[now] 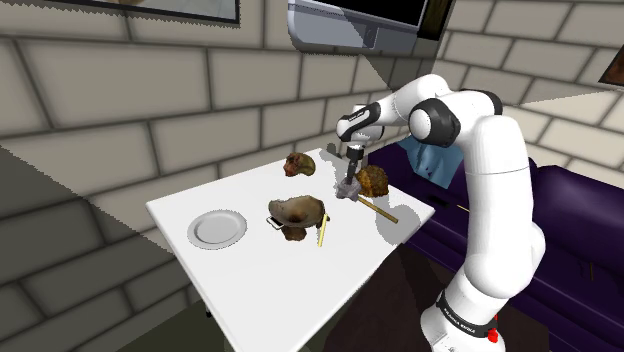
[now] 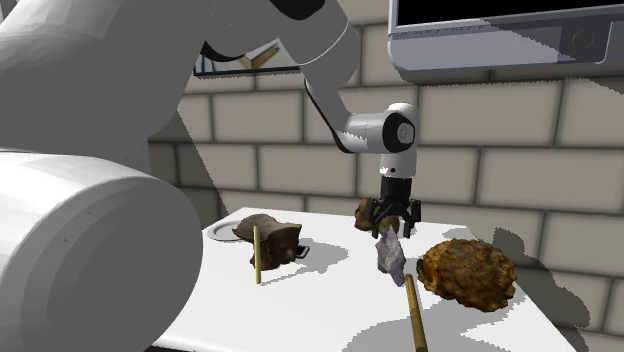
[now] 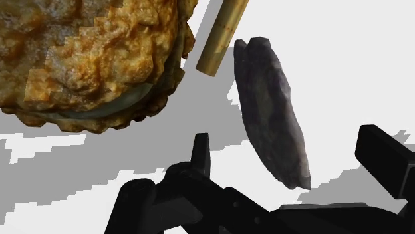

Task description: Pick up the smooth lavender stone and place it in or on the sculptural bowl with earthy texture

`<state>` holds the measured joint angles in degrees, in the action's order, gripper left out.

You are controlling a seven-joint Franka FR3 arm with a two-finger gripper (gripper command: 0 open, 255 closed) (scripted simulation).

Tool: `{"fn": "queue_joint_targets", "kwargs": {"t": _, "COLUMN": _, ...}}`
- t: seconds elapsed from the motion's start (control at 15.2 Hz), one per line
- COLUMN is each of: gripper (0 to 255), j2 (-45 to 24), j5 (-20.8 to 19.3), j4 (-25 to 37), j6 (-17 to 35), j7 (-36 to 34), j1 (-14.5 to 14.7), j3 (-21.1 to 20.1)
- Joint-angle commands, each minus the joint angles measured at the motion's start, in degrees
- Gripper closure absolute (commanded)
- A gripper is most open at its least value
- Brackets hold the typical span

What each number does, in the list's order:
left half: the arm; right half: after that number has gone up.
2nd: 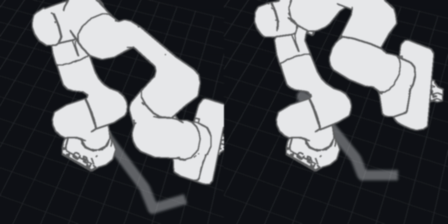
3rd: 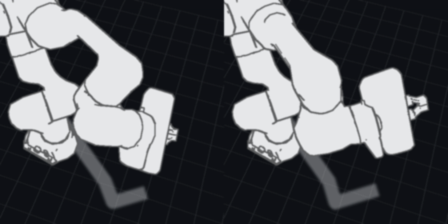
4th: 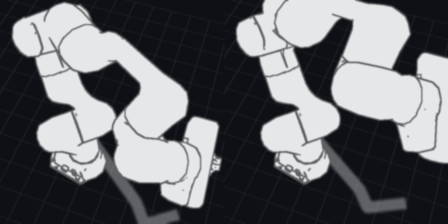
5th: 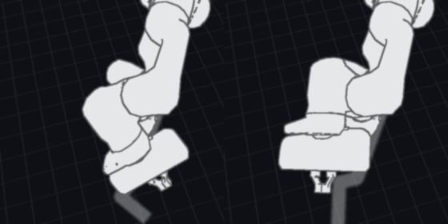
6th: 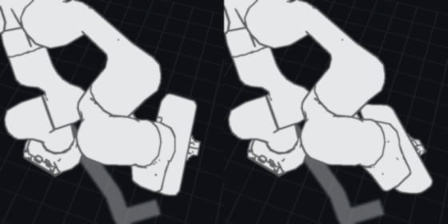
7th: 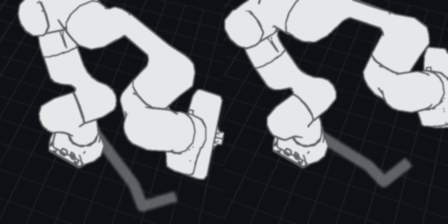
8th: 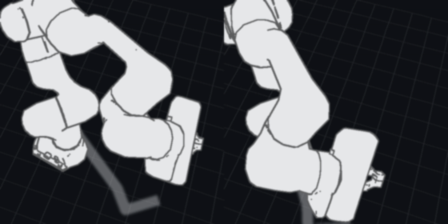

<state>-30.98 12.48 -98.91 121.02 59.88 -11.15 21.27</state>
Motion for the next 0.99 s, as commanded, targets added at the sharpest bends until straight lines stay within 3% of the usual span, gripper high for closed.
{"fn": "queue_joint_targets", "kwargs": {"t": 0.0, "gripper": 0, "j2": 0.0, "j5": 0.0, "j4": 0.0, "j6": 0.1, "j7": 0.0, "j1": 0.0, "j3": 0.0}}
{"fn": "queue_joint_targets", "kwargs": {"t": 0.2, "gripper": 0, "j2": 0.0, "j5": 0.0, "j4": 0.0, "j6": 0.0, "j7": 0.0, "j1": 0.0, "j3": 0.0}}
{"fn": "queue_joint_targets", "kwargs": {"t": 0.26, "gripper": 255, "j2": 0.0, "j5": 0.0, "j4": 0.0, "j6": 0.0, "j7": 0.0, "j1": 0.0, "j3": 0.0}}
{"fn": "queue_joint_targets", "kwargs": {"t": 0.92, "gripper": 255, "j2": 0.4, "j5": -0.2, "j4": 0.1, "j6": -0.5, "j7": -0.1, "j1": 0.1, "j3": 0.1}}
